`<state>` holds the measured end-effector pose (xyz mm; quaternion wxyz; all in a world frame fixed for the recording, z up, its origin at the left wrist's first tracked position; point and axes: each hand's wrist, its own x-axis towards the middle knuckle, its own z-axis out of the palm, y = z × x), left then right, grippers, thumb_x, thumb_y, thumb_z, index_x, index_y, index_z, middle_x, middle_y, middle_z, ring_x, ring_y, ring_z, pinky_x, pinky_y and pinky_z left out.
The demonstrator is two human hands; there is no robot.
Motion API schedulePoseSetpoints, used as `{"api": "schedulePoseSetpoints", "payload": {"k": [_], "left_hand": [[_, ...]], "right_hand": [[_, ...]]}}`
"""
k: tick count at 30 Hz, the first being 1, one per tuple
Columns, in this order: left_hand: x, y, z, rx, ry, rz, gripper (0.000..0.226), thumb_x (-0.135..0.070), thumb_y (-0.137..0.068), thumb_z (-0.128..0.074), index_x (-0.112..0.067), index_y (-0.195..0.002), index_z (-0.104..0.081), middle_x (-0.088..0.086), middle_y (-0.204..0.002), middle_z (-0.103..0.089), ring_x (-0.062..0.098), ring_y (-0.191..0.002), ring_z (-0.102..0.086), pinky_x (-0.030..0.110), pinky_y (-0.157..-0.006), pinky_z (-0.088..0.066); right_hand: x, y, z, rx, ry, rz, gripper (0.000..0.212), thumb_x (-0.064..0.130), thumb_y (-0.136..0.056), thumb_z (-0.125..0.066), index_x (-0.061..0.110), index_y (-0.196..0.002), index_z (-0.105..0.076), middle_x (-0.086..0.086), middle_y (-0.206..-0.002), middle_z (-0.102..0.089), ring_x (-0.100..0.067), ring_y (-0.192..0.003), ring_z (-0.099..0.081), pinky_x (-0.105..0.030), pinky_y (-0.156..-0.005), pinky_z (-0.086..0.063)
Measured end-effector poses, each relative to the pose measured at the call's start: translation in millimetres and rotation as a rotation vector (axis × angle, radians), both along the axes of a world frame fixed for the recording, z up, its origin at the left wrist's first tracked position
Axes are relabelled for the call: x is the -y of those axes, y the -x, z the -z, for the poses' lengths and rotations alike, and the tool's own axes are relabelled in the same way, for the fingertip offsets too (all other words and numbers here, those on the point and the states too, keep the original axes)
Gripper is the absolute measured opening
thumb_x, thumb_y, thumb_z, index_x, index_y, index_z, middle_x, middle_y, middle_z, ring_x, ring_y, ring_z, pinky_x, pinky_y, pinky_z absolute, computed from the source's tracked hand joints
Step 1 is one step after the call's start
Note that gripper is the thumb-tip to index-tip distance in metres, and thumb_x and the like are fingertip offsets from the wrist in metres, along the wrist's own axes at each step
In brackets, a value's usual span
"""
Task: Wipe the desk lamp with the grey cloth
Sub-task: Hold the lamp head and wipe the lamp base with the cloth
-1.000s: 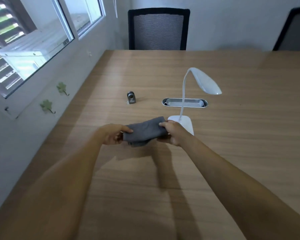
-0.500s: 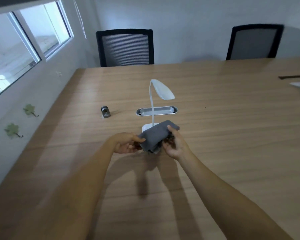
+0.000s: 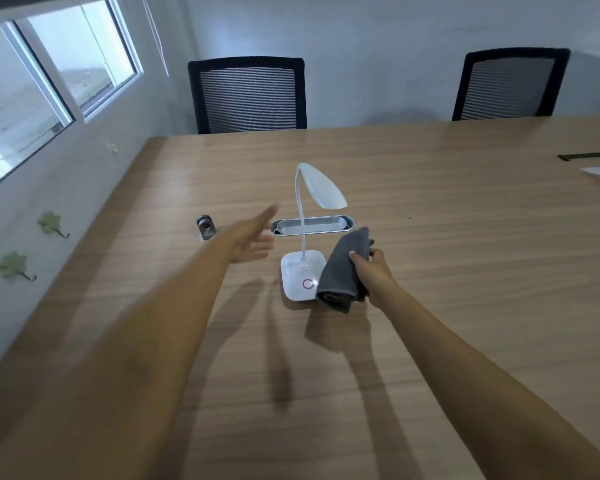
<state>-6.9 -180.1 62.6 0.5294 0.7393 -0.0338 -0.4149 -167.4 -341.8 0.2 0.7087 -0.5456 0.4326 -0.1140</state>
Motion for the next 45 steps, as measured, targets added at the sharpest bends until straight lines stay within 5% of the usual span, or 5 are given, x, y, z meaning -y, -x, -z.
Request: {"api": "schedulePoseSetpoints", "payload": {"k": [9,15,22,29,45], "left_hand": [[52.8,-14.5,-54.0,0.030,0.159,0.047,0.107,-0.091,-0.061,-0.036,-0.022,-0.143,-0.043,0.008,-0.152,-0.037,0.031,-0.141,-0.035,0.048,-0.115,-0.032],[65.1,-10.2,-52.4,0.053,0.178,0.125,0.060,-0.074,-0.076,-0.051,-0.017,-0.093,-0.059,0.010,-0.129,-0.059,0.027,-0.124,-0.056,0.042,-0.107,-0.044],[59.6,-15.3,-52.8,0.034,0.211,0.074,0.057,-0.066,-0.081,-0.053,-0.012,-0.097,-0.061,0.011,-0.126,-0.062,0.021,-0.114,-0.061,0.024,-0.078,-0.052],[56.4,-16.8,-49.6,0.027,0.220,0.064,0.061,-0.067,-0.079,-0.056,-0.010,-0.102,-0.061,0.011,-0.132,-0.061,0.022,-0.123,-0.058,0.030,-0.097,-0.049],[55.8,-12.3,-50.0,0.058,0.204,0.046,0.048,-0.064,-0.080,-0.058,-0.016,-0.087,-0.059,0.005,-0.112,-0.063,0.023,-0.116,-0.059,0.034,-0.105,-0.046]], "right_hand": [[-33.9,-34.1,9.4,-0.009,0.149,-0.091,0.034,0.011,-0.079,-0.065,0.016,-0.106,-0.044,-0.007,-0.102,-0.058,-0.020,-0.082,-0.059,-0.025,-0.054,-0.045],[-26.7,-19.7,25.9,-0.245,0.473,-0.146,0.020,0.011,-0.075,-0.060,0.012,-0.090,-0.046,-0.004,-0.087,-0.056,-0.025,-0.079,-0.055,-0.027,-0.060,-0.041],[-6.7,-9.7,20.2,-0.169,0.485,-0.010,0.019,0.009,-0.078,-0.062,0.010,-0.097,-0.059,-0.006,-0.088,-0.060,-0.023,-0.080,-0.056,-0.029,-0.063,-0.043],[-3.2,-6.0,35.8,-0.353,0.599,-0.182,0.008,0.006,-0.074,-0.059,0.013,-0.072,-0.056,-0.010,-0.076,-0.062,-0.032,-0.079,-0.061,-0.025,-0.055,-0.038],[-82.9,-20.9,7.8,-0.262,1.094,-0.785,0.043,0.009,-0.086,-0.045,0.026,-0.122,-0.063,-0.009,-0.121,-0.064,-0.029,-0.117,-0.052,-0.034,-0.081,-0.048]]}}
